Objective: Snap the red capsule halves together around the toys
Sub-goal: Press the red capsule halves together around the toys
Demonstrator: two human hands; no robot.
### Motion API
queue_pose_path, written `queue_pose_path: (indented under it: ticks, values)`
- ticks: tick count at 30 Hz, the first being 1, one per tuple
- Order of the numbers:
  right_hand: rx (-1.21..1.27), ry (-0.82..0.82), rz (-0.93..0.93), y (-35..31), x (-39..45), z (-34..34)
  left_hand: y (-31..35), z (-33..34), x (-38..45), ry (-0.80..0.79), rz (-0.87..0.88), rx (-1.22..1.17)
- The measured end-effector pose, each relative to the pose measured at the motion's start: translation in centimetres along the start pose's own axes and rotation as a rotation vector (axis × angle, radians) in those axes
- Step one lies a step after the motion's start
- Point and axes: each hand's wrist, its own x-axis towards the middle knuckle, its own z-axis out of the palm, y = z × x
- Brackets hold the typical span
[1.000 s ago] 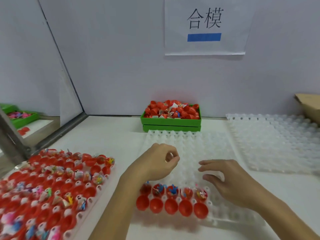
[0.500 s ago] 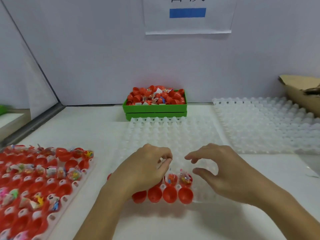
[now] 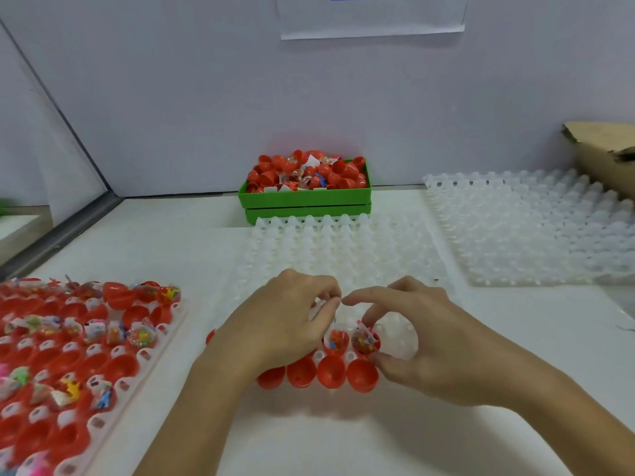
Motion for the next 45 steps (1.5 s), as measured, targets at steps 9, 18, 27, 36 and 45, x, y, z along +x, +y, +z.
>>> queue_pose_path:
  ticks: [9, 18, 27, 36, 45]
  values:
    - [0.105, 0.359, -0.097, 0.1, 0.4, -1.0, 0.2, -0.1, 0.0, 0.142, 0.040, -0.050]
    - [0.233, 0.524, -0.058, -0.6, 0.8, -0.6, 2.1, 0.2, -0.1, 0.172, 0.162, -0.281]
    - [0.432, 0.559, -0.026, -0.2, 1.0, -1.2, 2.7, 0.2, -0.1, 0.244, 0.263, -0.363]
    - [0.487, 0.554, -0.015, -0.6, 0.9, -1.4, 2.7, 0.2, -0.2, 0.239, 0.241, -0.400]
    - [0.477, 0.524, -0.020, -0.5, 0.7, -1.5, 2.9, 0.2, -0.2, 0.270, 0.220, -0.414]
